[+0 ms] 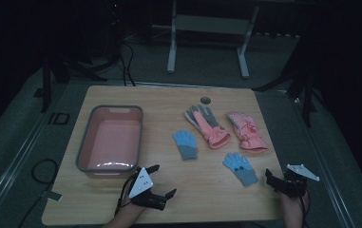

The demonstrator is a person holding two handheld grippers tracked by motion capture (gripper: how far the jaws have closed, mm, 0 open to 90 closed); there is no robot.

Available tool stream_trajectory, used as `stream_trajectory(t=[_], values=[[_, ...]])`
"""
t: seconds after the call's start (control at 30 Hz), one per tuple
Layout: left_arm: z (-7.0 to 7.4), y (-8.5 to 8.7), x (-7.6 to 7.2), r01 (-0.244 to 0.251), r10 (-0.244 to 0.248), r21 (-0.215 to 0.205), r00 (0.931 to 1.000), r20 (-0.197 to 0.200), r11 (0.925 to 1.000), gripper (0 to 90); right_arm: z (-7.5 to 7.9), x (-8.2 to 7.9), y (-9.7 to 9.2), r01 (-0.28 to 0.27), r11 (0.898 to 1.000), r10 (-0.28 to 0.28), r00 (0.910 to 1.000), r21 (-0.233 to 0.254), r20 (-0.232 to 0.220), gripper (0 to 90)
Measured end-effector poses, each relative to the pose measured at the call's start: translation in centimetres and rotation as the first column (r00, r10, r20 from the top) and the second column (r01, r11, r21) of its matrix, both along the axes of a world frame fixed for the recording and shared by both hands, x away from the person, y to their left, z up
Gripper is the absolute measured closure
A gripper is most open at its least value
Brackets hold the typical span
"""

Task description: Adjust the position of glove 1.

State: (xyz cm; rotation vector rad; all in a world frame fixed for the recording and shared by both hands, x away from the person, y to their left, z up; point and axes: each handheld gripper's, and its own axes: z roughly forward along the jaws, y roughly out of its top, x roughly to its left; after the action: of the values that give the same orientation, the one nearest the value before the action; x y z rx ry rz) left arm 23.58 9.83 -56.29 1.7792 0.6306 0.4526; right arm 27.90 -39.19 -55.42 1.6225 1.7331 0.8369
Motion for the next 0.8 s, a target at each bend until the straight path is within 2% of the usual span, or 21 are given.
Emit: stream_trajectory(t=[0.13, 0.2, 0.27, 0.33, 0.43, 0.5, 0.57, 0.67, 0.8], values=[[0.0, 0.0, 0.0, 0.004, -0.004, 0.004, 1.0000, -0.001, 1.0000, 0.5, 0.2, -0.1, -0.1, -0.005, 1.000, 0.005, 0.9999, 0.019, -0.011, 12.4], [0.0, -0.1, -0.1, 0.008, -0.008, 0.011, 0.9999, 0.008, 0.9999, 0.5, 0.3, -0.1, -0.5, 0.000, 0.996, 0.004, 0.9993, 0.093, -0.038, 13.0], [0.0, -0.2, -0.2, 0.011, -0.011, 0.021, 0.9998, 0.015, 0.9997, 0.5, 0.3, 0.0, -1.1, 0.006, 0.984, 0.003, 0.9985, 0.178, -0.054, 13.8], [0.0, -0.2, -0.2, 0.011, -0.012, 0.026, 0.9998, 0.018, 0.9996, 0.5, 0.4, 0.0, -1.3, 0.011, 0.980, 0.002, 0.9978, 0.197, -0.066, 13.9], [0.0, -0.1, -0.1, 0.010, -0.011, 0.015, 0.9999, 0.009, 0.9998, 0.5, 1.3, 0.3, -1.5, 0.015, 0.984, 0.001, 0.9959, 0.177, -0.090, 14.6], [0.0, -0.1, -0.1, 0.012, -0.012, 0.017, 0.9999, 0.009, 0.9998, 0.5, 1.9, 0.5, -1.4, -0.007, 0.986, 0.023, 0.9948, 0.164, -0.099, 14.6], [0.0, -0.1, -0.2, 0.014, -0.014, 0.020, 0.9998, 0.013, 0.9997, 0.5, 2.3, 0.9, -1.1, -0.047, 0.984, 0.070, 0.9890, 0.172, -0.130, 13.6], [0.0, -0.1, -0.2, 0.016, -0.017, 0.019, 0.9998, 0.012, 0.9997, 0.5, 2.9, 1.3, -0.4, -0.092, 0.984, 0.114, 0.9819, 0.150, -0.151, 13.5], [0.0, -0.1, -0.1, 0.017, -0.017, 0.016, 0.9998, 0.008, 0.9997, 0.5, 3.9, 2.1, 0.1, -0.149, 0.977, 0.175, 0.9693, 0.152, -0.173, 13.3]])
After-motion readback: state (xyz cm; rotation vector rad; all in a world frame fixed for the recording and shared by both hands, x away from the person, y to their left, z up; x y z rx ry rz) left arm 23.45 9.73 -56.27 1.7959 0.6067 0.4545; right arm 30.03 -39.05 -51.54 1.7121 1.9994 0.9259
